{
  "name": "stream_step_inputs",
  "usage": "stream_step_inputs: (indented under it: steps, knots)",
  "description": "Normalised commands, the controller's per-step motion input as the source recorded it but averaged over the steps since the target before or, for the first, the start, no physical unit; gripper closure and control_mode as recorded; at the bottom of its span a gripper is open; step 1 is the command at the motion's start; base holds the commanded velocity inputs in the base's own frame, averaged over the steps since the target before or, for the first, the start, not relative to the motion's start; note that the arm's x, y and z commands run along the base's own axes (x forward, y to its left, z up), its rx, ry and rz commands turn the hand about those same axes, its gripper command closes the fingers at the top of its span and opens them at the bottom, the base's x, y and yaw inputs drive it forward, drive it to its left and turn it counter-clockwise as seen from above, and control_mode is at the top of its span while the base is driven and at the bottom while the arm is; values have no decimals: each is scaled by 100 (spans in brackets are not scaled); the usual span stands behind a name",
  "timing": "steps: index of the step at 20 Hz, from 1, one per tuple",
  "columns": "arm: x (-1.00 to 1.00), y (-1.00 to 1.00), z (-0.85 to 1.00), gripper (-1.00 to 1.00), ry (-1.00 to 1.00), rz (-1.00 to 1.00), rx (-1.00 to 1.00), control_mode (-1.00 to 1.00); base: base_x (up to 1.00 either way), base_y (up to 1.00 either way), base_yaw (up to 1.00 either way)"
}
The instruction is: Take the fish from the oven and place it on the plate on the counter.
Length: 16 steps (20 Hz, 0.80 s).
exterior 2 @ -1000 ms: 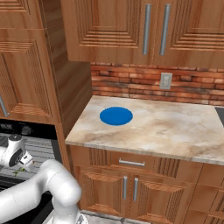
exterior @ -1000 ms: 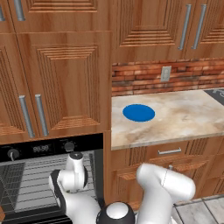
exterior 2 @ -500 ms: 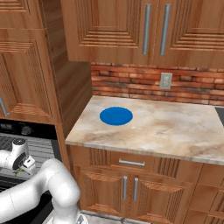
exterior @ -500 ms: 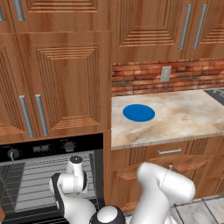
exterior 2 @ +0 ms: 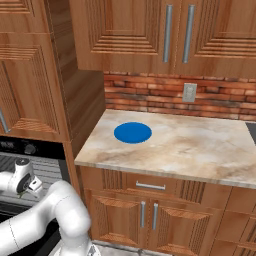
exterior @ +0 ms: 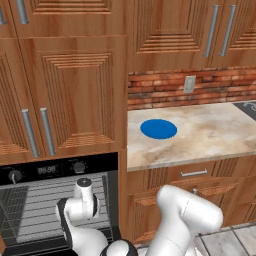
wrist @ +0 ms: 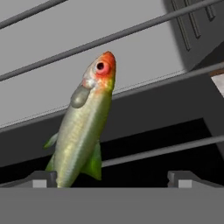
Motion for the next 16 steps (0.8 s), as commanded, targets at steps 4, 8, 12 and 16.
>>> stream_step_inputs:
  steps: [4, 8, 12, 16]
  knots:
    - [6, 20, -9, -100, 0, 0, -2, -100, 0, 0, 0]
    - [0, 21, -22, -100, 0, 0, -2, -100, 0, 0, 0]
    - [0, 30, -27, -100, 0, 0, -6, -100, 0, 0, 0]
    - [0, 32, -21, -100, 0, 0, -7, -100, 0, 0, 0]
